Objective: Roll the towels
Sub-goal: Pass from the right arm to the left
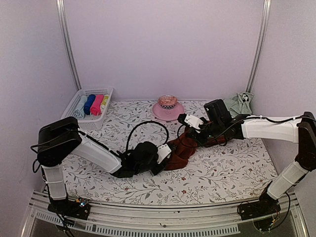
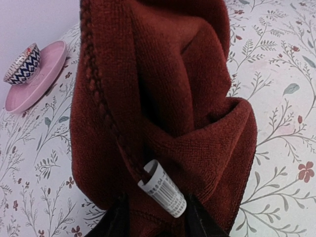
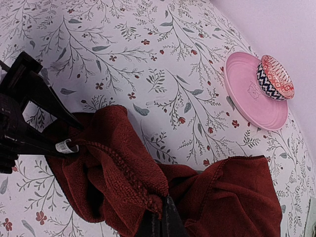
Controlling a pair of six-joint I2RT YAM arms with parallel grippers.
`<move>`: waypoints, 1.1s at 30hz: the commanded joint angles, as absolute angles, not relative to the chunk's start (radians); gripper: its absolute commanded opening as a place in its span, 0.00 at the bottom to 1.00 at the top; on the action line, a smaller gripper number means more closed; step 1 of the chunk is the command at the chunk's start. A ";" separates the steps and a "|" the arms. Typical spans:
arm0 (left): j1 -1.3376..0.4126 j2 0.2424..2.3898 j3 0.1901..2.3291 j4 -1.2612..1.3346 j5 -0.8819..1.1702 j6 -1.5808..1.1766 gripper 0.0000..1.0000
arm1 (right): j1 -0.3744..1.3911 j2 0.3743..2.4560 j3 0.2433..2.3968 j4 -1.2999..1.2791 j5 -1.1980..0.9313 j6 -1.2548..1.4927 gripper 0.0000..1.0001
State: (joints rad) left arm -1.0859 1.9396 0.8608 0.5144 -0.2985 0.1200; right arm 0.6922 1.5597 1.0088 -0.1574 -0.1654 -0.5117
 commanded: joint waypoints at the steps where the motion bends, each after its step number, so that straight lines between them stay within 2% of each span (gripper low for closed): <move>1: -1.080 1.957 0.889 0.495 -0.311 0.110 0.37 | 0.683 1.573 1.034 -0.146 -0.157 -0.500 0.02; 7: -1.075 1.988 0.897 0.486 -0.314 0.110 0.32 | 0.684 1.573 1.032 -0.146 -0.164 -0.500 0.02; 14: -1.073 2.001 0.900 0.474 -0.309 0.101 0.36 | 0.683 1.572 1.032 -0.146 -0.165 -0.500 0.02; 23: -1.072 1.990 0.894 0.493 -0.311 0.099 0.30 | 0.683 1.574 1.031 -0.146 -0.165 -0.500 0.02; 33: -1.076 1.976 0.896 0.522 -0.313 0.110 0.42 | 0.684 1.577 1.031 -0.147 -0.165 -0.502 0.02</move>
